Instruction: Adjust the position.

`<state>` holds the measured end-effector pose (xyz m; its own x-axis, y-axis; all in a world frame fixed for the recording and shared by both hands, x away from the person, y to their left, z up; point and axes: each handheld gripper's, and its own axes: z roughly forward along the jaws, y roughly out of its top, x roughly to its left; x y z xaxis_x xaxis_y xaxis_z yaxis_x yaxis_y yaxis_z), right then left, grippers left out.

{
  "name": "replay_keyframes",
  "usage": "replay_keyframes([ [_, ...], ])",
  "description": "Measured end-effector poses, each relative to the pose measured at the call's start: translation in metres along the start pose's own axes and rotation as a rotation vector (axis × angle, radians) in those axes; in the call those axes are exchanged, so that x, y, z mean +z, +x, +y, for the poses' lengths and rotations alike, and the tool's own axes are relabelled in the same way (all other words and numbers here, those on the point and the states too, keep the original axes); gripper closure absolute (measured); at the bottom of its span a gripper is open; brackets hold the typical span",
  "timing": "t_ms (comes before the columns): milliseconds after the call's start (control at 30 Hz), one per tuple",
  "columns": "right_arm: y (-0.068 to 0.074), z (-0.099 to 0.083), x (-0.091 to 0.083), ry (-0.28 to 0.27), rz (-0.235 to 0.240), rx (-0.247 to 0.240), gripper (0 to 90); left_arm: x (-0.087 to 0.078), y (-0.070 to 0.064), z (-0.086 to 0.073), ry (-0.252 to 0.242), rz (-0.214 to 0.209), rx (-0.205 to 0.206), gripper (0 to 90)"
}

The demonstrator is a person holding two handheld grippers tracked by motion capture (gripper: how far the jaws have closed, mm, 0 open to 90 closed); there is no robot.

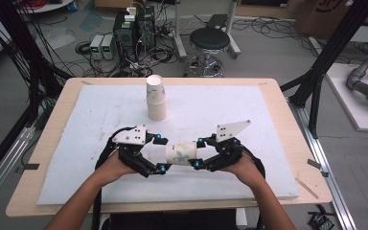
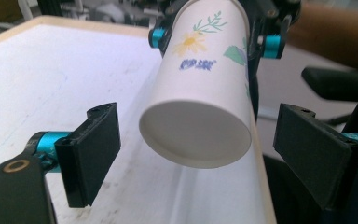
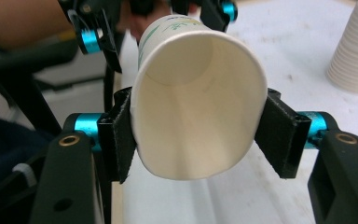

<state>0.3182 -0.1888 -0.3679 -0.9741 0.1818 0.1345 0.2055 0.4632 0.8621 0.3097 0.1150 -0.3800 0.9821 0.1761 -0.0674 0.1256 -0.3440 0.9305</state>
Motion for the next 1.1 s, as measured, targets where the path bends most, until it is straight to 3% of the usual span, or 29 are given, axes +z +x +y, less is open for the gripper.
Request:
replay_keyframes([
  [167,0.003,0.011,0.008,0.116,-0.035,-0.025,36.3,0.002,0.0,0.004,0.118,0.023,0.052,15.2],
  [267,0.003,0.012,0.012,0.158,-0.035,-0.028,36.3,0.006,-0.001,0.006,0.185,0.035,0.068,15.4],
  [500,0.006,0.015,0.026,0.285,-0.057,-0.048,35.8,0.015,-0.002,0.007,0.284,0.029,0.098,15.9],
  [667,0.006,0.019,0.034,0.336,-0.049,-0.055,35.7,0.023,-0.002,0.005,0.338,0.012,0.109,17.0],
  [1100,0.009,0.039,0.047,0.478,-0.065,-0.127,35.7,0.033,-0.001,0.005,0.397,-0.01,0.104,20.0],
])
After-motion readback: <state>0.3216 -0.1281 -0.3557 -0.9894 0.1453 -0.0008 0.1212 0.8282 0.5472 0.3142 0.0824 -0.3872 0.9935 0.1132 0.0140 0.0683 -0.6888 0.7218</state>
